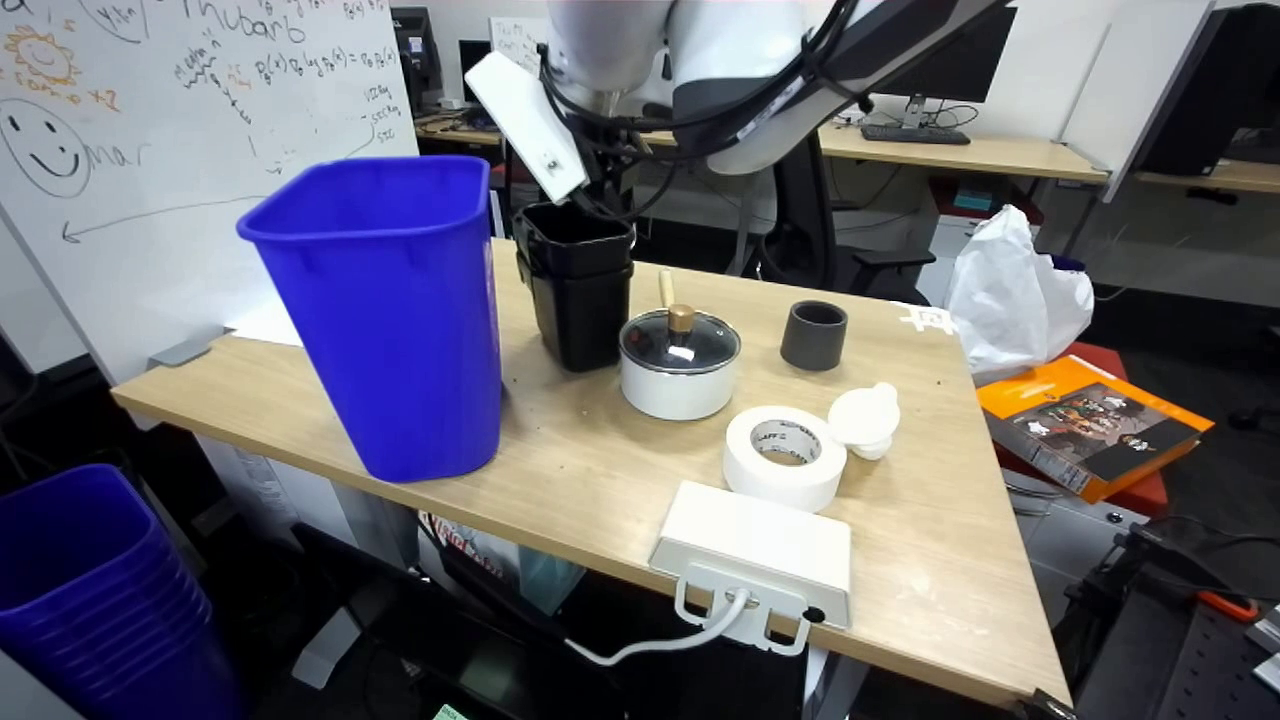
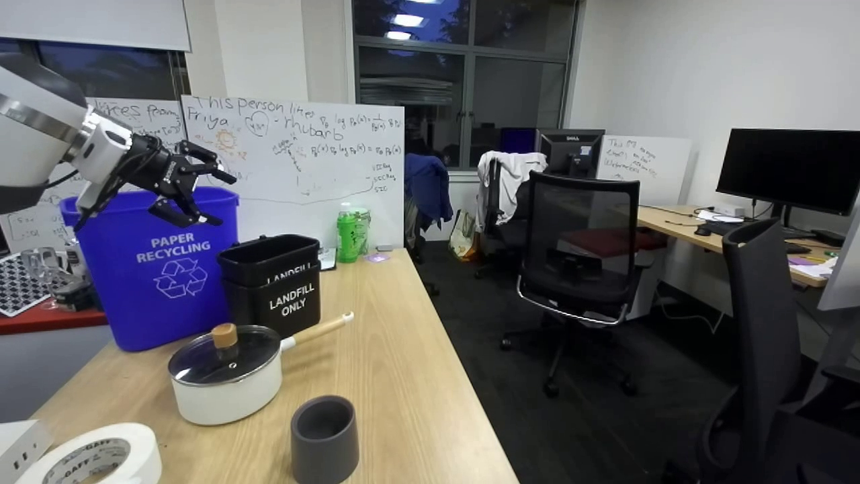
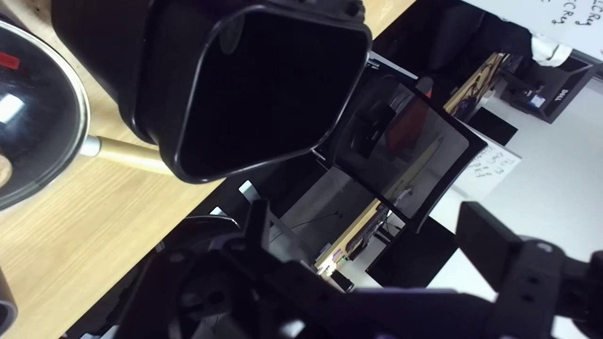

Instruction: Take the white stand and put it in the black bin

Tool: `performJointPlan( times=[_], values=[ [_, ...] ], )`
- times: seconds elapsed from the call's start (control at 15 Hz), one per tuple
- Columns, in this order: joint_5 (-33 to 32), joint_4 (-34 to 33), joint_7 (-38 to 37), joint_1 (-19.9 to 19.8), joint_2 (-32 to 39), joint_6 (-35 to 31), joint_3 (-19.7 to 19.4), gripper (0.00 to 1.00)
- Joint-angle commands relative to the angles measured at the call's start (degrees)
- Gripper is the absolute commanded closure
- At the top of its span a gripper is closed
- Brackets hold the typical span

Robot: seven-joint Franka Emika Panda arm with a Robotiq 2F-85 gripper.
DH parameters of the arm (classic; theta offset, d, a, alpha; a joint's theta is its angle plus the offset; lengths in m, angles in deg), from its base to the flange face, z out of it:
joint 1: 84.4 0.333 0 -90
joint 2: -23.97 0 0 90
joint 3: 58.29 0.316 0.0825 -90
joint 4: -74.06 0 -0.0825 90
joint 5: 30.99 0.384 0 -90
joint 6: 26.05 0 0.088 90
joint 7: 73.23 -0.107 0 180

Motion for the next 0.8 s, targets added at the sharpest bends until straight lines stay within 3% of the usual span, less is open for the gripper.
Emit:
performJointPlan(
  times=[0.0,0.73],
  values=[
    [0.7,-0.4,0.0,2.9,-0.3,-0.3,-4.1,0.00],
    [0.0,-0.6,0.0,2.3,-0.2,0.3,-3.2,0.00]
  ],
)
